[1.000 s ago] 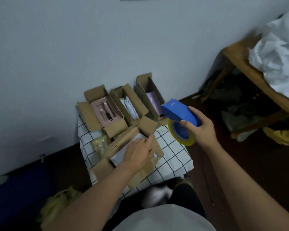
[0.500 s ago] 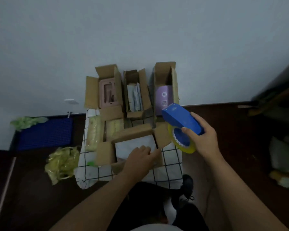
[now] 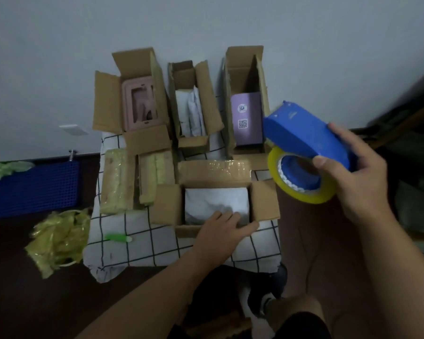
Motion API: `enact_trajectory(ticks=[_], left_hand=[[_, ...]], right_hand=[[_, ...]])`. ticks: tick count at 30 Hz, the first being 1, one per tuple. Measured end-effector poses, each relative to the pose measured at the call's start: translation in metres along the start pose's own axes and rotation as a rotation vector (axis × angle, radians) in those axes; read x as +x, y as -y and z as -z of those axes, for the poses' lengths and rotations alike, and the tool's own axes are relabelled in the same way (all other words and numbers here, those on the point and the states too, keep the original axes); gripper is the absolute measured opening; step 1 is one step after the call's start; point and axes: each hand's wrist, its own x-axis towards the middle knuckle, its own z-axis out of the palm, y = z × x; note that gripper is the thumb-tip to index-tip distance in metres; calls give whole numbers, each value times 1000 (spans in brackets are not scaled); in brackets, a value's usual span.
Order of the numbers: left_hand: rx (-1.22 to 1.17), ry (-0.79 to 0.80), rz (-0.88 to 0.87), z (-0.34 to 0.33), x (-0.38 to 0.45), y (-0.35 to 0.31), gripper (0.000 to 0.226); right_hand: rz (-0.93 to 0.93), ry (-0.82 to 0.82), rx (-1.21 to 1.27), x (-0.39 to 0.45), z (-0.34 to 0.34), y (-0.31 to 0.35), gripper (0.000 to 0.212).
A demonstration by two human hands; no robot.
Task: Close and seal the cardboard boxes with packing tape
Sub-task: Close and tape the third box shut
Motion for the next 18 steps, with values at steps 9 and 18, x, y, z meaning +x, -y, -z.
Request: enact_trajectory(ticks=[9,18], left_hand=[[73,-119,-95,-57,-7,2,54],[364,-119,-16,-62,-27,-15,78]], right_hand=[[271,93,207,4,-61,-32,51],[459,90,255,-42,-70,-56,52]])
